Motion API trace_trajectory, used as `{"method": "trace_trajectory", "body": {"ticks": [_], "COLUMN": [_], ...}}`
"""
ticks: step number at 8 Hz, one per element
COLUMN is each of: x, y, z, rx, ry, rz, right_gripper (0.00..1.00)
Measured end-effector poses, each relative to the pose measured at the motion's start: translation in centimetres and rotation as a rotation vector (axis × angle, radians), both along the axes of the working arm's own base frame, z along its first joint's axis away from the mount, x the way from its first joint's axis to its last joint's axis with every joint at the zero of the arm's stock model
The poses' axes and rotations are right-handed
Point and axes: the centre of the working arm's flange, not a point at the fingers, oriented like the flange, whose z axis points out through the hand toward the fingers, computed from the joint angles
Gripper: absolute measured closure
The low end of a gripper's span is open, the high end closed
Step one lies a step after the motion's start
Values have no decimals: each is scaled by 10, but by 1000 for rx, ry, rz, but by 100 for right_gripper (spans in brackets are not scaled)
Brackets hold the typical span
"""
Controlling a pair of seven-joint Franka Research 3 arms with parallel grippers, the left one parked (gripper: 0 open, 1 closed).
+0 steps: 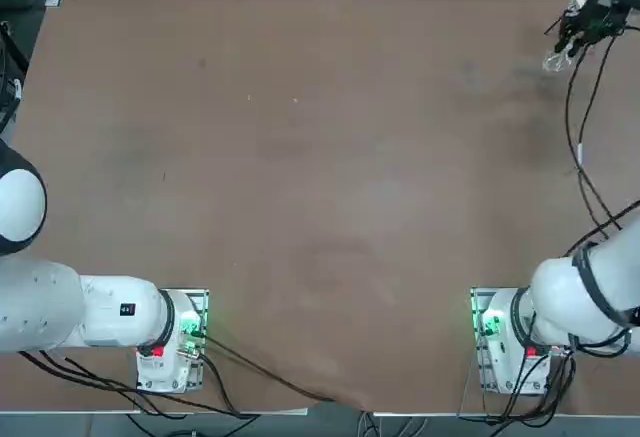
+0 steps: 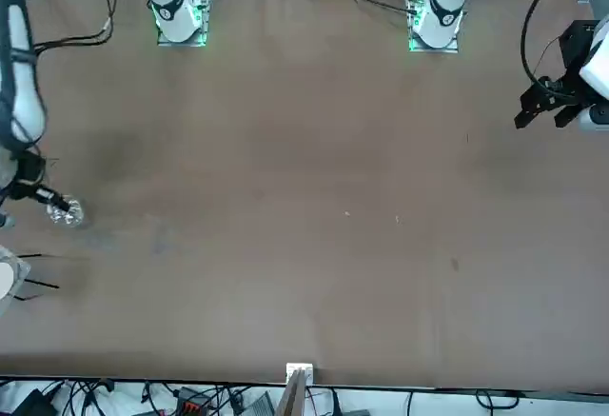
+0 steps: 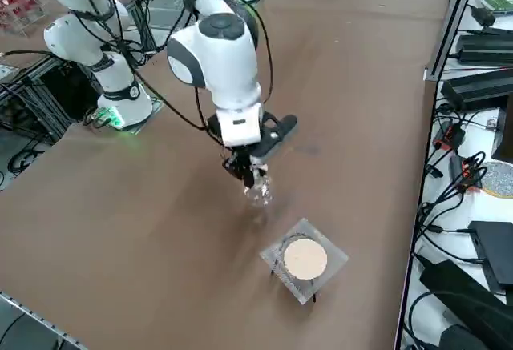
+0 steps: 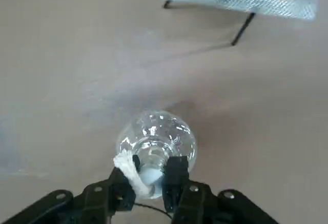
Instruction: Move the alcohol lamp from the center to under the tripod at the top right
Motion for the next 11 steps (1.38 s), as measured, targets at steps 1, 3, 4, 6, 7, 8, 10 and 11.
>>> {"method": "trace_trajectory", "body": {"ticks": [1,3,4,6,7,8,10,11], "x": [14,35,42,50,53,55,59,60], "y": [-14,-29,-33,-37,-38,-39,-41,-42], "z": [-5,-20,-28,-40,-44,-48,-57,-61], "rx": [4,1,1,19,32,35,35,35], "ry": [17,17,15,10,4,3,5,6], "rz": [-12,-20,-22,-35,-44,-46,-47,-48], "right_gripper": [71,71,71,71,71,71,71,71]}}
